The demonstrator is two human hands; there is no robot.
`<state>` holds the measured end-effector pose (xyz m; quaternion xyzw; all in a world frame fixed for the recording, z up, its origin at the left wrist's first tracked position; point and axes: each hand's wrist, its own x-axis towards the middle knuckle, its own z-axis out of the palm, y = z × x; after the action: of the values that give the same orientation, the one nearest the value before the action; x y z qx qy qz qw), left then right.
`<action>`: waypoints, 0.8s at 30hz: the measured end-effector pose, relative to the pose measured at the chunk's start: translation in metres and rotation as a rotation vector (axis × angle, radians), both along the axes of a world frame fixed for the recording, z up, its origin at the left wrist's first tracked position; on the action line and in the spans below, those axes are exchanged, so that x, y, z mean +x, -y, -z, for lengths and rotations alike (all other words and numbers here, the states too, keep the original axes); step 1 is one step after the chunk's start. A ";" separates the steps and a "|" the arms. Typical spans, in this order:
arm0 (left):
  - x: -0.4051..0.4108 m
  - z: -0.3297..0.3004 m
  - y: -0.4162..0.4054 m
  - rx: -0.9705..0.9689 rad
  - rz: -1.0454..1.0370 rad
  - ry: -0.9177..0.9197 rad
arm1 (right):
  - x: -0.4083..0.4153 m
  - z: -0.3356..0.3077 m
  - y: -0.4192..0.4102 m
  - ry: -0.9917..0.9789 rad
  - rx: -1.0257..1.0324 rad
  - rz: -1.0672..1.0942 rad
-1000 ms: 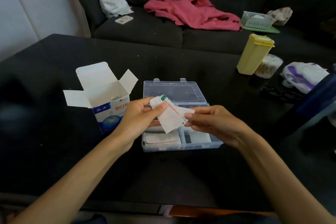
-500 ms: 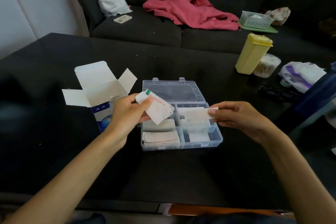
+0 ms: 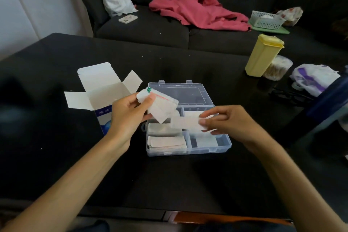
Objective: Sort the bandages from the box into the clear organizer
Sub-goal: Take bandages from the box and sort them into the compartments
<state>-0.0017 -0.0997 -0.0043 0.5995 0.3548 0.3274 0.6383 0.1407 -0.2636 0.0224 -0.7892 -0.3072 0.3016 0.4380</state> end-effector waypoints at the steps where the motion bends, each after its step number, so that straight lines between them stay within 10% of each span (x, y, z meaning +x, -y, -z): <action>1: -0.001 -0.001 -0.001 -0.008 -0.015 0.026 | -0.005 0.005 -0.007 0.025 -0.009 -0.032; 18: -0.018 0.003 -0.008 -0.050 0.075 0.038 | -0.033 0.032 -0.043 0.572 -0.273 -0.215; 24: -0.016 0.005 -0.004 -0.084 0.172 -0.027 | -0.029 0.009 -0.043 -0.235 0.056 -0.020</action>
<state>-0.0172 -0.0955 -0.0088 0.6046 0.3241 0.2482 0.6840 0.1116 -0.2203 0.0136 -0.7328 -0.2697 0.3876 0.4899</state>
